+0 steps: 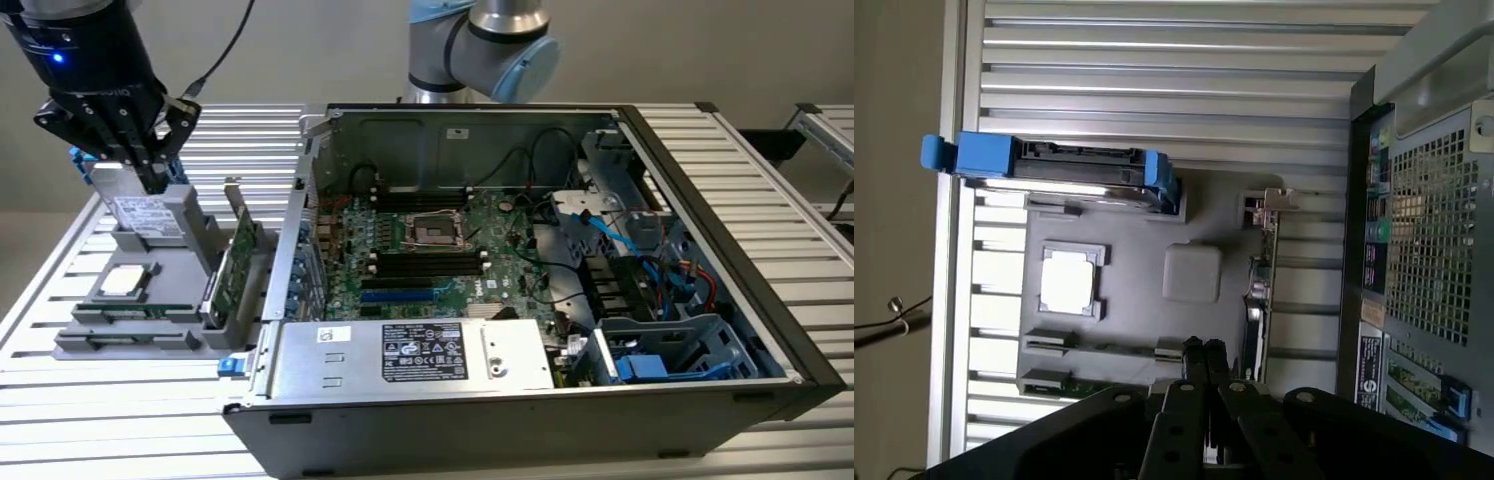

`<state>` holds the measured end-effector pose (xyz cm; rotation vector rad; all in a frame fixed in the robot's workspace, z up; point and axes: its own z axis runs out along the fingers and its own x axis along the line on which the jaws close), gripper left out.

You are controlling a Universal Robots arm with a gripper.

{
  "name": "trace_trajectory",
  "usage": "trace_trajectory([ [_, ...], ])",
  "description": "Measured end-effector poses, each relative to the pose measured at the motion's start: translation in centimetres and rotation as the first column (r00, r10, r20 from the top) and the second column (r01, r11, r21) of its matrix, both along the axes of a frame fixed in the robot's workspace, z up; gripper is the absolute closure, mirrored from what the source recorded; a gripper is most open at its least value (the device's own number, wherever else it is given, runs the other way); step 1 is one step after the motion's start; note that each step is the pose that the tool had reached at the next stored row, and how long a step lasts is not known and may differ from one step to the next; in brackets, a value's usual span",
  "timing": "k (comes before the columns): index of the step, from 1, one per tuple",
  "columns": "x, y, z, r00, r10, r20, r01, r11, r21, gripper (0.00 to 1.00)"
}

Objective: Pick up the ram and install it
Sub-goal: 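Reach for the ram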

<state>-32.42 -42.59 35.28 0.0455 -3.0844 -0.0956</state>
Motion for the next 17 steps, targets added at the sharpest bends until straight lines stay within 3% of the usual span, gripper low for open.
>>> trace_trajectory([
  [17, -2.6, -0.98, -0.87, 0.9999, 0.01, -0.005, -0.01, 1.0, -0.0004, 0.9],
])
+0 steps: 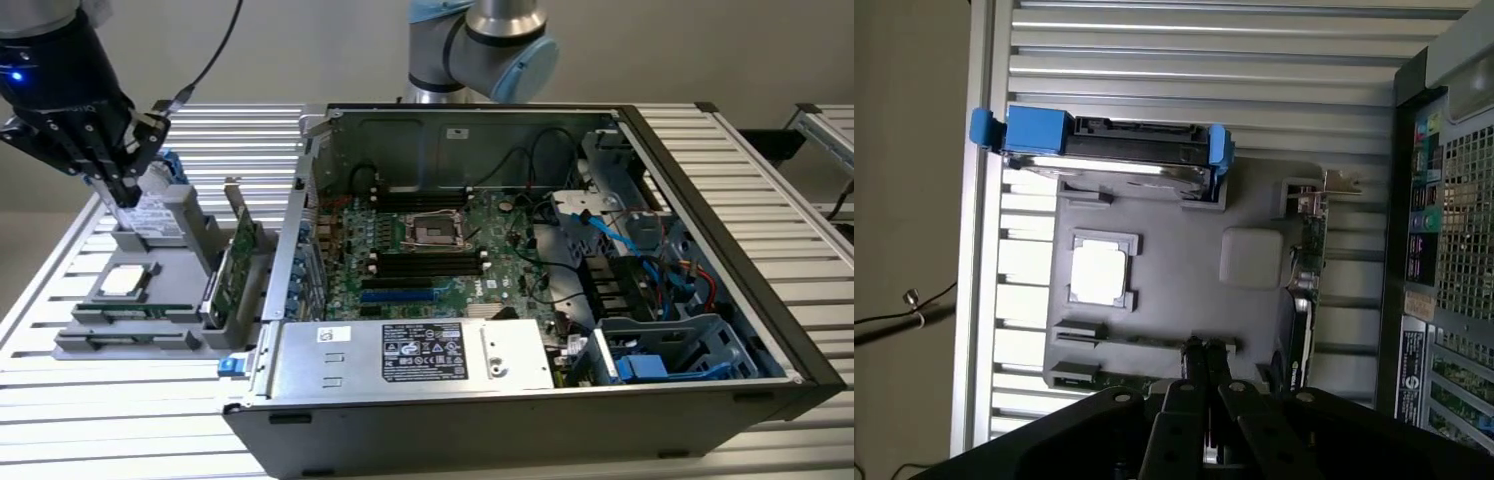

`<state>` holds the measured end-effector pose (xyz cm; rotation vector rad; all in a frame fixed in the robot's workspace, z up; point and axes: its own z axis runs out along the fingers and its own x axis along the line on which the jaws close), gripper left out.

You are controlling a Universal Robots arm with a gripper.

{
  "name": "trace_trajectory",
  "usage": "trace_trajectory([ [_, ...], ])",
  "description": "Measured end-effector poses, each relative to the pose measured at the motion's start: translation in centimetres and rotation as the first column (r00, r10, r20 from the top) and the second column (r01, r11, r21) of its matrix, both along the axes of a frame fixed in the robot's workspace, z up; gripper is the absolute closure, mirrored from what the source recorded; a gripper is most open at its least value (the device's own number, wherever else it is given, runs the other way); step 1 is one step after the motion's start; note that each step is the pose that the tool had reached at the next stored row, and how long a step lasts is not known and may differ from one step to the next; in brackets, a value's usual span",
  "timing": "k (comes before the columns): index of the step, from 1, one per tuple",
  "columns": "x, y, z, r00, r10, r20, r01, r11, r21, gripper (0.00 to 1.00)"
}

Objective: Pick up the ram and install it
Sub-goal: 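Reach for the ram, then pick up the ram and move it above insertion slot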

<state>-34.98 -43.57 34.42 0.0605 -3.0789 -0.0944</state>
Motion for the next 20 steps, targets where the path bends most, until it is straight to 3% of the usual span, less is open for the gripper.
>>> trace_trajectory([
  [4, -0.51, -0.24, -0.2, 1.0, 0.003, -0.0015, -0.003, 1.0, 0.0, 0.9],
  [20, -0.65, -0.25, -0.22, 1.0, 0.004, -0.0016, -0.004, 1.0, -0.0005, 0.9],
])
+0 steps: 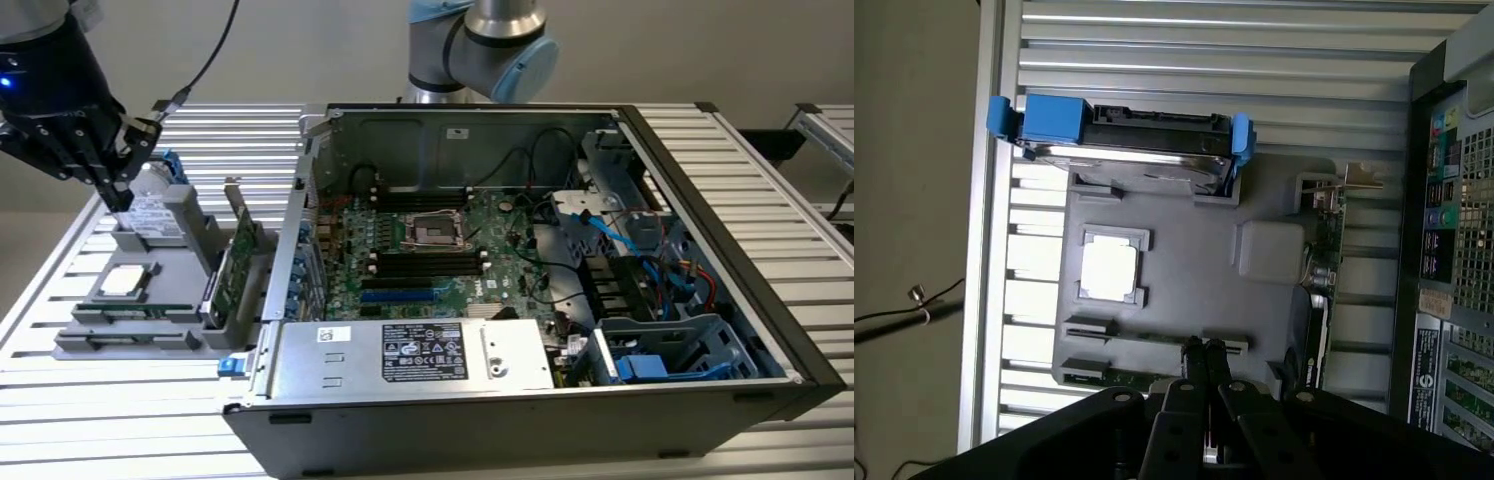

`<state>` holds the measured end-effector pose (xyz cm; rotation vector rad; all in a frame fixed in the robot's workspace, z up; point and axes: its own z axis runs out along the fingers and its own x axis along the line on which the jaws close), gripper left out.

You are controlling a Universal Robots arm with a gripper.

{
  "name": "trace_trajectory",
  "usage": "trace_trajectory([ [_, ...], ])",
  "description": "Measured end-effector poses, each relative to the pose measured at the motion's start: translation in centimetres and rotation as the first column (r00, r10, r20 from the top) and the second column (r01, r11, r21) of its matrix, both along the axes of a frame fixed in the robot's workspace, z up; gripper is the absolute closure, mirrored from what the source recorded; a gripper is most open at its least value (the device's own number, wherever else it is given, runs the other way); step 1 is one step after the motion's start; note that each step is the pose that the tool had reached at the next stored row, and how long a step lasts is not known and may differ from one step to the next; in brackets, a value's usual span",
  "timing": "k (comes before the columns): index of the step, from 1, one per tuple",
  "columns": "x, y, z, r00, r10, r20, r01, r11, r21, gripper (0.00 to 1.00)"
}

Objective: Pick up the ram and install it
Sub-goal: 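Pick up the ram and move it above insertion slot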

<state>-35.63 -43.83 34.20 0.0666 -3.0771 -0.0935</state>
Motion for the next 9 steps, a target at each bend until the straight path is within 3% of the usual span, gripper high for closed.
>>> trace_trajectory([
  [5, -0.25, 0.0, 0.0, 1.0, 0.001, 0.0001, -0.001, 1.0, 0.0001, 0.9],
  [9, -0.68, 0.0, -0.01, 0.9993, 0.037, 0.0001, -0.037, 0.9993, 0.0001, 0.9],
])
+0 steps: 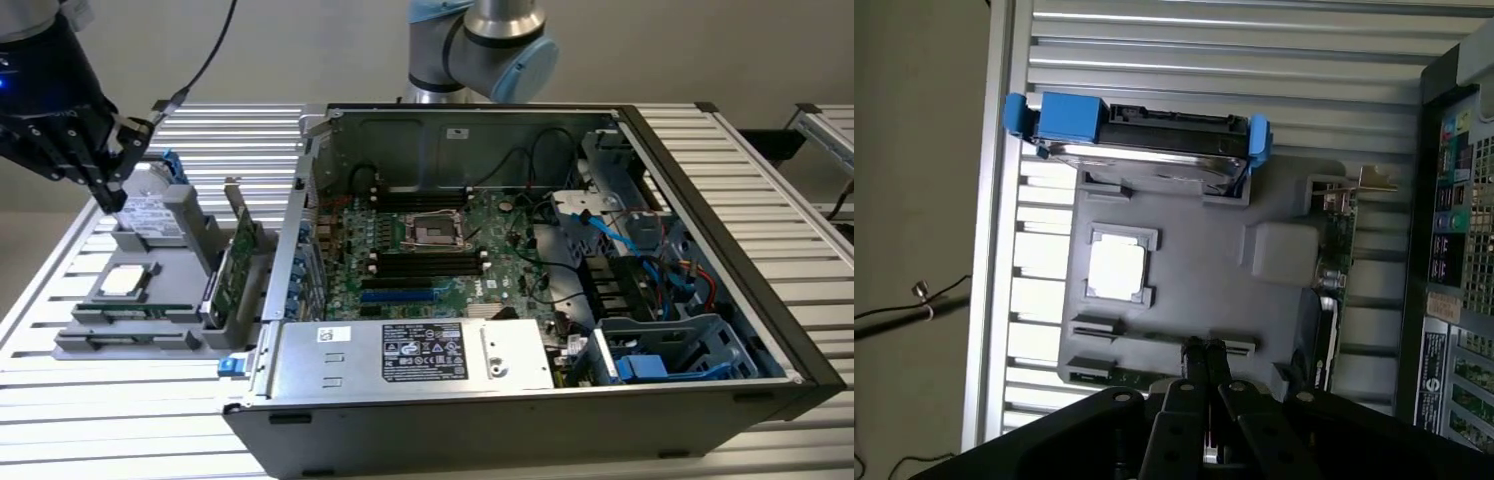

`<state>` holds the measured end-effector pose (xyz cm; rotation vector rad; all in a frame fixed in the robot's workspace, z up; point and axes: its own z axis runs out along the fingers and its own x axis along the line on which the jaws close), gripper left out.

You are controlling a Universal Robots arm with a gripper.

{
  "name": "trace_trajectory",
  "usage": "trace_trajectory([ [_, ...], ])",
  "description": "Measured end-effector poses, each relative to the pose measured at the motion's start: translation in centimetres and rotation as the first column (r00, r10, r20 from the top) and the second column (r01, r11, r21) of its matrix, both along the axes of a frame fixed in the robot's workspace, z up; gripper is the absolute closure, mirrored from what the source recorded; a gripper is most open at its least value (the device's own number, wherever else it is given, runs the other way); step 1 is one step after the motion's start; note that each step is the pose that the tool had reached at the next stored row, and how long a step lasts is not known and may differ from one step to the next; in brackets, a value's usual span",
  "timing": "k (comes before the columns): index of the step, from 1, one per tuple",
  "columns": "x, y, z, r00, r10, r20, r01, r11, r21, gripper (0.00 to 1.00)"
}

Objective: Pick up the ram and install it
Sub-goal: 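Pick up the ram and move it above insertion slot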

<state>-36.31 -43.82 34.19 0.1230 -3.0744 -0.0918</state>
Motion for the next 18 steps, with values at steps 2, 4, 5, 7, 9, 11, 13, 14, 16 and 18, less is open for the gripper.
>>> trace_trajectory([
  [2, -0.03, -0.01, 0.01, 0.9995, 0.033, -0.0002, -0.033, 0.9995, -0.0002, 0.9],
  [4, -0.05, 0.0, -0.01, 0.9977, 0.068, -0.0001, -0.068, 0.9977, -0.0001, 0.9],
  [5, -0.06, 0.0, -0.03, 0.9962, 0.087, 0.0, -0.087, 0.9962, -0.0001, 0.9],
  [7, -0.07, -0.01, -0.06, 0.9925, 0.123, 0.0, -0.123, 0.9925, 0.0, 0.9],
  [9, -0.07, 0.0, -0.1, 0.9872, 0.159, 0.0002, -0.159, 0.9872, 0.0, 0.9],
  [11, -0.07, 0.0, -0.15, 0.9808, 0.195, 0.0, -0.195, 0.9808, -0.0001, 0.9],
  [13, -0.07, 0.0, -0.2, 0.9731, 0.23, -0.0002, -0.23, 0.9731, -0.0001, 0.9],
  [14, -0.07, 0.0, -0.23, 0.969, 0.247, -0.0002, -0.247, 0.969, -0.0001, 0.9],
  [16, -0.07, 0.0, -0.31, 0.9588, 0.284, -0.0002, -0.284, 0.9588, -0.0001, 0.9],
  [18, -0.07, 0.0, -0.38, 0.9483, 0.317, -0.0001, -0.317, 0.9483, -0.0001, 0.9],
])
